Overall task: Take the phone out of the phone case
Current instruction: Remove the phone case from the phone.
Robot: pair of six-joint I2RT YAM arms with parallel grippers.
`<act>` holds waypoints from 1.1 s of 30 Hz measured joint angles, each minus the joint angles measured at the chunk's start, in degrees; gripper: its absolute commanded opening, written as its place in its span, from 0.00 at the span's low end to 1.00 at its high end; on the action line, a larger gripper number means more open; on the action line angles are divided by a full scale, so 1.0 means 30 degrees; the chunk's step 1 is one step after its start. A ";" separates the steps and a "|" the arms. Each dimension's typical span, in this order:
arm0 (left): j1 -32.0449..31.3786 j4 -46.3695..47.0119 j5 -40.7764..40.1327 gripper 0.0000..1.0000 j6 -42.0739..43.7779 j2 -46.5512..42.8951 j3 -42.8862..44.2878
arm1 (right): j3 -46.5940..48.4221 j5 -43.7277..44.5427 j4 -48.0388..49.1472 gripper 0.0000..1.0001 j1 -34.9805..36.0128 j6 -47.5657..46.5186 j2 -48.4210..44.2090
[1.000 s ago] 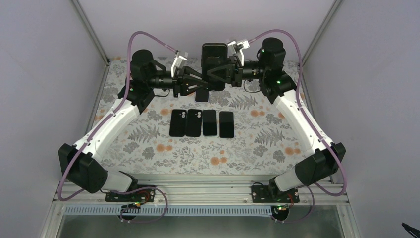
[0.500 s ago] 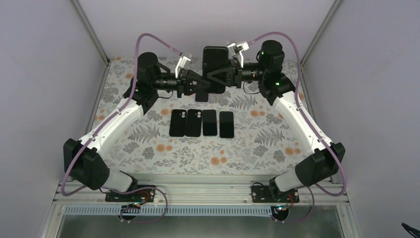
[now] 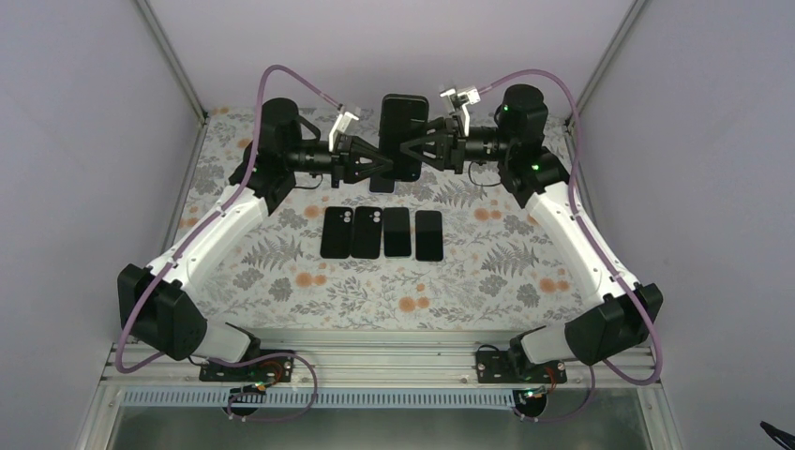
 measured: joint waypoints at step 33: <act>0.0612 -0.4925 0.0525 0.41 0.6266 -0.0976 0.1042 | -0.0357 -0.1996 0.2754 0.04 -0.0656 0.3541 0.0007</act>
